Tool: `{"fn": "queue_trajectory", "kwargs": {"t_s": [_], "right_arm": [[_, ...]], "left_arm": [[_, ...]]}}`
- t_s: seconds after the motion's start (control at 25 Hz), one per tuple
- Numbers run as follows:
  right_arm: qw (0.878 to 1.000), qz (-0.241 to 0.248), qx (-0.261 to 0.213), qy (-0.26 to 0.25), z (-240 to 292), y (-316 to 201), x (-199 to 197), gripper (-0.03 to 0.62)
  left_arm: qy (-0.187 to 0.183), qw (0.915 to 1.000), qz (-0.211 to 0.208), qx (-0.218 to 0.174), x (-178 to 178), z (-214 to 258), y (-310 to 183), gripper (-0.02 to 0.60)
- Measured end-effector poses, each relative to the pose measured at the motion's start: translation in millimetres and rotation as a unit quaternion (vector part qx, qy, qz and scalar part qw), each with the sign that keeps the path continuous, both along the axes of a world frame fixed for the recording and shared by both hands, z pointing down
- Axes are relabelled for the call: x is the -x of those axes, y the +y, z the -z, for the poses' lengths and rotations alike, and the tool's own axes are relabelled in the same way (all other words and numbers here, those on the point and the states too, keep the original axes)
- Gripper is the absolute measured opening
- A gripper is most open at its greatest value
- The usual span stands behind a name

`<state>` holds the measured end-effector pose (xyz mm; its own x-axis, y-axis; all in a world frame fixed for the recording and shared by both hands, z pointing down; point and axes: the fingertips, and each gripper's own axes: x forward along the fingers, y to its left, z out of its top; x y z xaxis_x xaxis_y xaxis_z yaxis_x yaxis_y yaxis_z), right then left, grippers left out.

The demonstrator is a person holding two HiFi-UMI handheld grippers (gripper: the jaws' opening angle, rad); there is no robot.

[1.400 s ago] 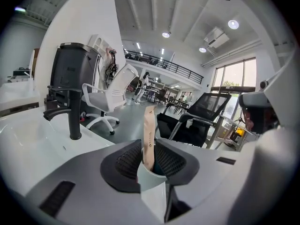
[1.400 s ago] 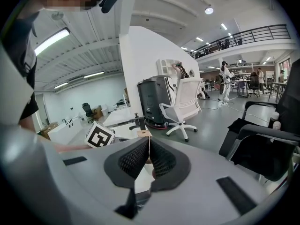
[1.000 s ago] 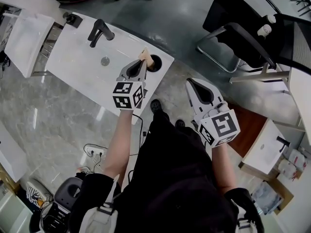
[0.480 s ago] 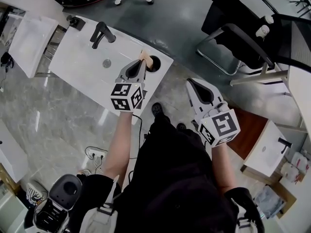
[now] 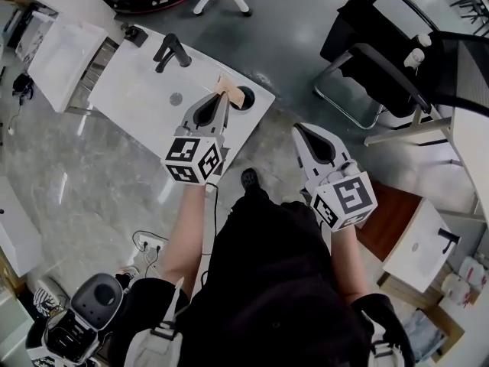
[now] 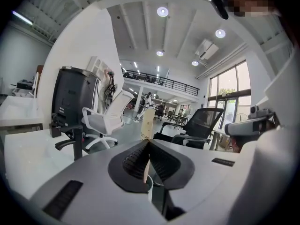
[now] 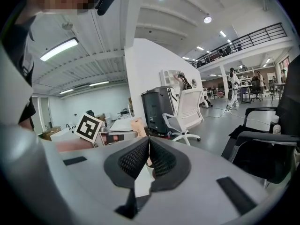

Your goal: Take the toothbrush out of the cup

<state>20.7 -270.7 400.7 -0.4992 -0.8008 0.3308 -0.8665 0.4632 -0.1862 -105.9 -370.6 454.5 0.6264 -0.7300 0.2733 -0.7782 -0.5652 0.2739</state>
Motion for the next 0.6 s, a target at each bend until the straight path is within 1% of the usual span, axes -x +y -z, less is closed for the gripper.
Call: {"fn": "queue_trajectory", "kwargs": {"t_s": [0.16,0.28,0.44,0.6], "right_arm": [[1.0,0.017,-0.018,-0.011,6.9,8.5,0.0,0.031],[0.999,0.03,-0.029,-0.019,13.1,22.2,-3.4,0.031],[0.998,0.037,-0.03,-0.031,19.2,43.1,-16.8,0.031],[0.997,0.051,-0.036,-0.043,18.5,74.1,-45.0,0.031]], "left_arm": [[-0.001,0.9995,0.016,-0.029,3.2,25.9,14.8,0.017],[-0.004,0.9988,0.025,-0.041,0.7,40.1,33.8,0.017],[-0.009,0.9983,0.039,-0.042,-8.1,46.0,66.5,0.017],[-0.016,0.9975,0.056,-0.04,-32.5,42.9,111.0,0.017]]}}
